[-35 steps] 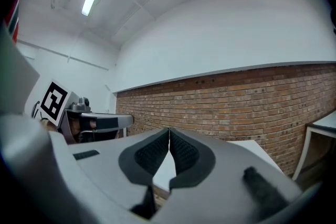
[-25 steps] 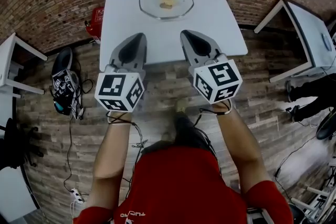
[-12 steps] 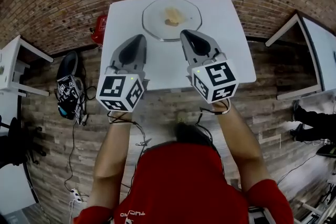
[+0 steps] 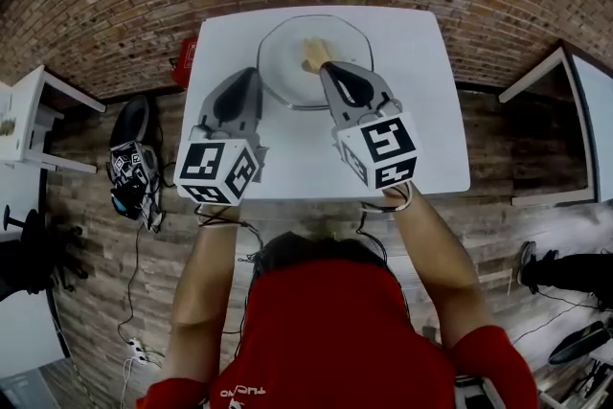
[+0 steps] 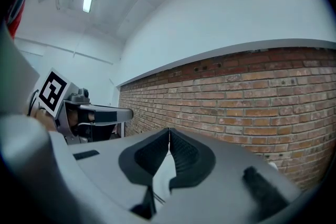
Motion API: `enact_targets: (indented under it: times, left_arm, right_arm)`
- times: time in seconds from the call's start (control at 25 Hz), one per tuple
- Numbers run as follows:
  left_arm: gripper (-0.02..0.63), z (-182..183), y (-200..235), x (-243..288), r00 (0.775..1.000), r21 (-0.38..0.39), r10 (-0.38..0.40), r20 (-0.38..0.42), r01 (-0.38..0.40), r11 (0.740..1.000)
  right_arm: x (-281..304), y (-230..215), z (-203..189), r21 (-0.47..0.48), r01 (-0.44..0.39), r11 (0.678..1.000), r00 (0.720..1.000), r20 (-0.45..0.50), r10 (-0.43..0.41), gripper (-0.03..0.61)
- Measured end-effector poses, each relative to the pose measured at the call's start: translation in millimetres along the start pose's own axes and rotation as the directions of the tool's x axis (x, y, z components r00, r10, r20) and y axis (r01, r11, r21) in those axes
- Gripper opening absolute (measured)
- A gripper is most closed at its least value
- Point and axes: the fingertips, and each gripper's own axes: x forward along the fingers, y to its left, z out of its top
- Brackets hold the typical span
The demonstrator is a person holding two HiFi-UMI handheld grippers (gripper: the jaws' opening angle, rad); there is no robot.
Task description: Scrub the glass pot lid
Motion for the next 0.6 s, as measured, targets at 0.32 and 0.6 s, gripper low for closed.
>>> enact_targets:
  times: [0.32,0.6]
  left_arm:
    - [0.017,-13.1,27.5,43.2,1.000,0.000,0.012,-0.023,-0.012,1.000]
    - [0.017,-32.9,66.0,79.6,0.998,0.004,-0.016,-0.056,0.017,1.000]
  right_arm:
    - [49.2,-20.0,-11.0,-0.004,-0.006,1.000,0.999,-0.038,0.006,0.031]
    - [100.3,-35.7,-23.3,-0.009,0.041,0.999,0.996,-0.076,-0.041,0.031]
